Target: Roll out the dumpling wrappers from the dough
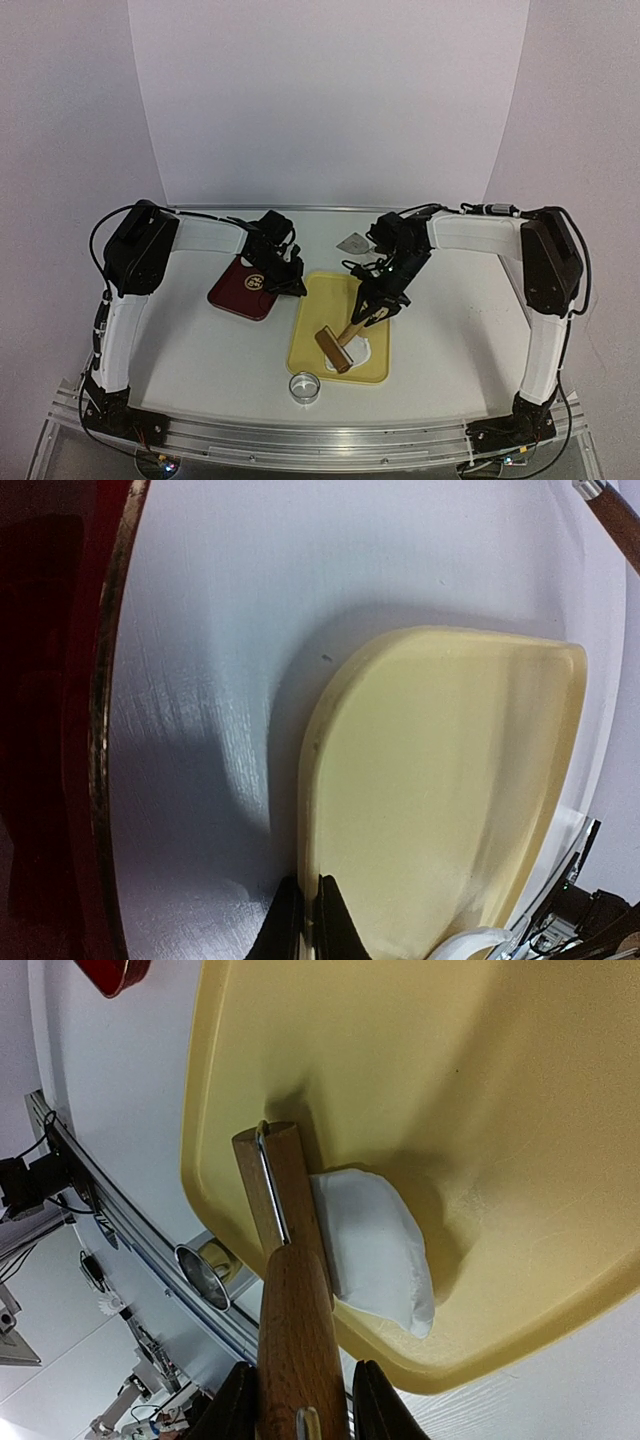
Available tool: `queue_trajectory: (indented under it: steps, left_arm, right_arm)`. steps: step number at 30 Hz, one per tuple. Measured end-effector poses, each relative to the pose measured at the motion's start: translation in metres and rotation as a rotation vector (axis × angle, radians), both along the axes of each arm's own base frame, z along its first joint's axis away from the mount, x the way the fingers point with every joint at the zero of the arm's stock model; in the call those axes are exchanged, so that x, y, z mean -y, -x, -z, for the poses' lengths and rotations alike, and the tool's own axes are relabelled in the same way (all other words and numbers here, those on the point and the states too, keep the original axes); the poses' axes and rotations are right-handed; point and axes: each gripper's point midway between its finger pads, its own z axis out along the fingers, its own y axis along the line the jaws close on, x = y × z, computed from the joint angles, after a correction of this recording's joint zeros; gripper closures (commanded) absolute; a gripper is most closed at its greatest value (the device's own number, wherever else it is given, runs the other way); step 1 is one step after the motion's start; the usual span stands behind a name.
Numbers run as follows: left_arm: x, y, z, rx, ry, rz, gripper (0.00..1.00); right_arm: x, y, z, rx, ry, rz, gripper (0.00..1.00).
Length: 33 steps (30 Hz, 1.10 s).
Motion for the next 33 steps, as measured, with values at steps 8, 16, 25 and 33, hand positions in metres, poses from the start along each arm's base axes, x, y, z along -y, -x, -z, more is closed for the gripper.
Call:
queue_trajectory:
  steps: [8, 16, 25, 33]
  left_arm:
    - [0.0, 0.0, 0.0, 0.006, -0.008, -0.004, 1.0]
    - [-0.003, 0.004, 0.001, -0.002, -0.015, -0.03, 1.0]
    - [-0.003, 0.004, 0.001, -0.008, -0.016, -0.049, 1.0]
    - [-0.003, 0.004, 0.0, -0.007, -0.017, -0.048, 1.0]
  right_arm:
    - [0.003, 0.001, -0.003, 0.018, 0.031, 0.022, 1.0]
    - [0.03, 0.005, -0.008, 0.072, 0.104, 0.073, 1.0]
    - [0.083, -0.01, -0.014, 0.07, 0.183, 0.173, 1.0]
    - [0.092, -0.009, -0.013, 0.074, 0.207, 0.177, 1.0]
